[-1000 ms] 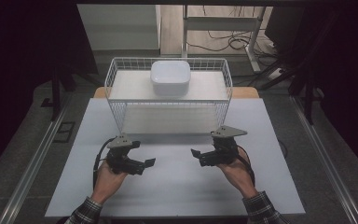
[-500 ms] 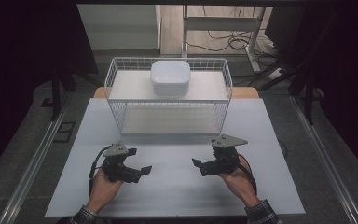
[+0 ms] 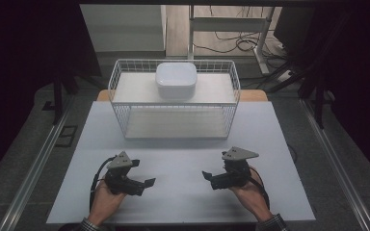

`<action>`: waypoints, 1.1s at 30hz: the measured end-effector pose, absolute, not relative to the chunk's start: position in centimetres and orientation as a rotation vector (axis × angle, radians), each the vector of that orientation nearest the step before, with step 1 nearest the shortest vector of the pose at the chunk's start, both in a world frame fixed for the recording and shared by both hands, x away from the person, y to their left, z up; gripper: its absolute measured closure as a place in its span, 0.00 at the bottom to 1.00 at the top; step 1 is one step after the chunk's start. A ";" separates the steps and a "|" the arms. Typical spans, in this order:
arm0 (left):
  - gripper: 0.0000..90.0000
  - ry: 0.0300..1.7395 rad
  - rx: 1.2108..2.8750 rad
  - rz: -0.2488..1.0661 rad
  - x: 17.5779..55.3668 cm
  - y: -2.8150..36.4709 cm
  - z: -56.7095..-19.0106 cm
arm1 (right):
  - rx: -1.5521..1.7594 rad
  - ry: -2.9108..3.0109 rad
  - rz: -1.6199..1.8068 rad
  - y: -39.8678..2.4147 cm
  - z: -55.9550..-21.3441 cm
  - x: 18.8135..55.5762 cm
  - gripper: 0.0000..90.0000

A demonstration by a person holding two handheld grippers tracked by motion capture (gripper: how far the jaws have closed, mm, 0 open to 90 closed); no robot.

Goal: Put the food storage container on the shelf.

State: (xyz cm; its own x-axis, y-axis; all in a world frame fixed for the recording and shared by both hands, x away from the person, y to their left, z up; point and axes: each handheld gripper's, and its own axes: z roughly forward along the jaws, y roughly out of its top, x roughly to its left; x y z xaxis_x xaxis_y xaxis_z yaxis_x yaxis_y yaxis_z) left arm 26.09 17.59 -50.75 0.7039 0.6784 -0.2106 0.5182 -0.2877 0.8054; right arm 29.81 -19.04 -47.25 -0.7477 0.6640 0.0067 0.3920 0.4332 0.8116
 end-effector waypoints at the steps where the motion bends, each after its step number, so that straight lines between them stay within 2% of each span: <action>1: 0.04 0.922 1.961 0.212 26.0 17.6 -50.8 | 0.905 2.375 1.221 -19.1 -47.3 29.7 0.00; 14: 0.04 0.948 1.982 0.220 25.1 18.3 -51.4 | 0.925 2.372 1.179 -20.4 -47.9 28.8 0.00; 33: 0.03 1.031 1.979 0.284 23.1 21.4 -51.8 | 1.001 2.316 1.151 -23.6 -48.0 27.3 0.00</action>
State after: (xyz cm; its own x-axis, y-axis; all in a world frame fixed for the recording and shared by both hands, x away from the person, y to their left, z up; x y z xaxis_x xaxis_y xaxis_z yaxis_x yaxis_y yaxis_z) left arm 23.15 21.40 -51.81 0.6319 0.7548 -0.1763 0.5584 -0.2856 0.7788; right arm 27.30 -23.59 -47.98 -0.6812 0.7320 -0.0111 0.4330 0.4151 0.8001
